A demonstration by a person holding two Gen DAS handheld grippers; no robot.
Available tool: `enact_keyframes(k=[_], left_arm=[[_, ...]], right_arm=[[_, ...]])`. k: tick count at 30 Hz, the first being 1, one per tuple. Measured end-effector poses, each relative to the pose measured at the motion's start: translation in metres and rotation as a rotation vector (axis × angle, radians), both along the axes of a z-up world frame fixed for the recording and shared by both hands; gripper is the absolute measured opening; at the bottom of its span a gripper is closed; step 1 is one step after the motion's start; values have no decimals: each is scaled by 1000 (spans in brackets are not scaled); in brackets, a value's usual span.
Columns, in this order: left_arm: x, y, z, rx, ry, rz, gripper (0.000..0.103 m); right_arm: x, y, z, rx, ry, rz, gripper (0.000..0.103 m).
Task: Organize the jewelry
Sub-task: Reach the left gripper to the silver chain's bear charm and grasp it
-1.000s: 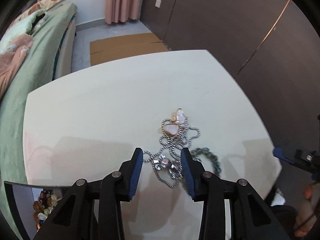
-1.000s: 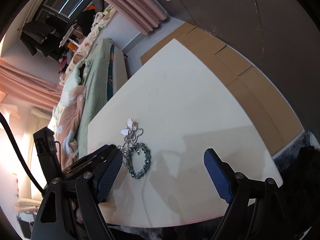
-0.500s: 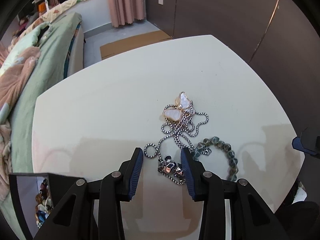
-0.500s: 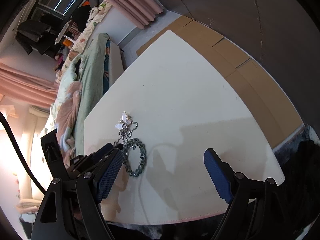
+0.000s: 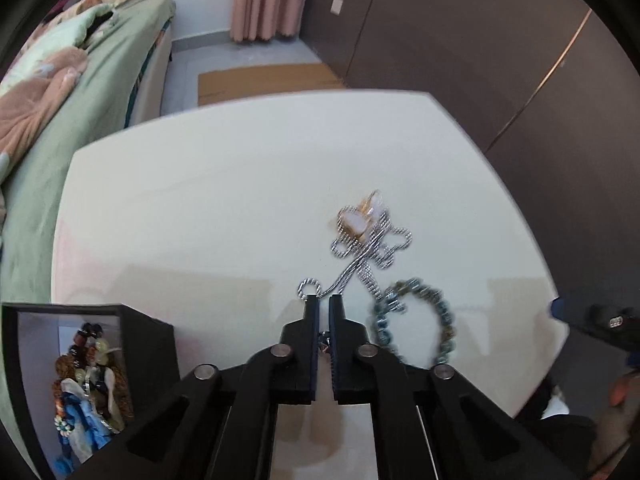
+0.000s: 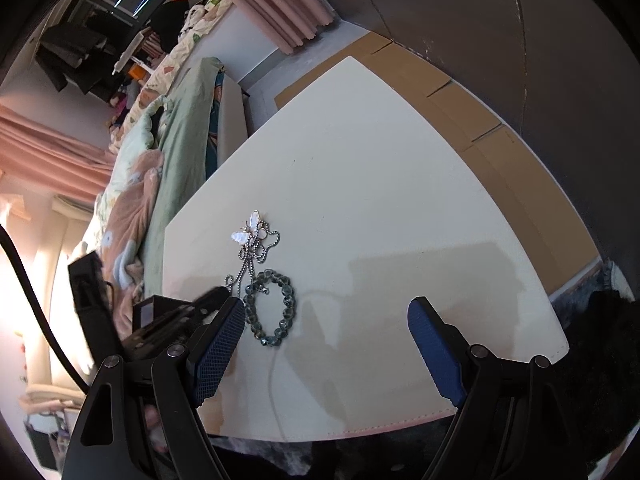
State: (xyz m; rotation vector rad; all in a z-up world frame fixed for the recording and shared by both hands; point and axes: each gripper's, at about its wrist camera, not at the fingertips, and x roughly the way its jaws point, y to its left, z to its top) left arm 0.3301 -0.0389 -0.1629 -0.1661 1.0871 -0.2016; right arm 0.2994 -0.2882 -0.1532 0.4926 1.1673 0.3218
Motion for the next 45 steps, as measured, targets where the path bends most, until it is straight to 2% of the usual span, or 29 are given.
enact_keyframes(k=[5, 10, 14, 17, 18, 19, 20, 21, 22, 25, 26, 28, 30, 32, 34, 38, 45], left_arm=[[-9, 9, 34, -89, -77, -1, 0], [-17, 15, 54, -83, -130, 7, 0], [-18, 12, 42, -92, -62, -20, 0], [-20, 7, 30, -71, 0, -35, 2], [-21, 4, 26, -65, 18, -41, 14], [-21, 4, 24, -63, 23, -40, 41], [-22, 4, 22, -59, 24, -34, 56], [-24, 3, 22, -62, 15, -25, 77], [-25, 3, 22, -72, 4, -19, 78], [-25, 4, 21, -101, 4, 0, 77], [-24, 6, 21, -107, -4, 29, 74], [-23, 11, 19, -113, -3, 82, 49], [-19, 12, 9, -141, 59, 83, 41], [-16, 9, -3, -139, 118, 83, 41], [-13, 7, -10, -149, 143, 85, 41], [-6, 6, -16, -111, 137, 104, 41], [6, -3, -18, -100, 109, 106, 41]], right_arm=[[-1, 2, 1, -17, -3, -2, 85], [-4, 3, 3, -33, -15, -2, 85], [-5, 2, 3, -31, -15, -13, 85], [-6, 4, 4, -23, -15, -16, 85], [-7, 5, 5, -23, -18, -15, 85], [-7, 6, 5, -25, -21, -12, 85], [-8, 8, 6, -27, -25, -10, 85], [-8, 9, 7, -30, -27, -7, 85], [-8, 11, 7, -32, -30, -3, 85], [-8, 14, 8, -35, -33, 5, 85], [-8, 14, 8, -35, -34, 7, 85], [-8, 14, 8, -35, -35, 10, 85], [-8, 15, 8, -34, -34, 8, 85], [-9, 14, 8, -32, -32, 6, 85], [-9, 12, 8, -27, -29, 3, 85], [-9, 8, 7, -12, -29, -2, 85], [-7, 9, 5, -8, -29, 19, 85]])
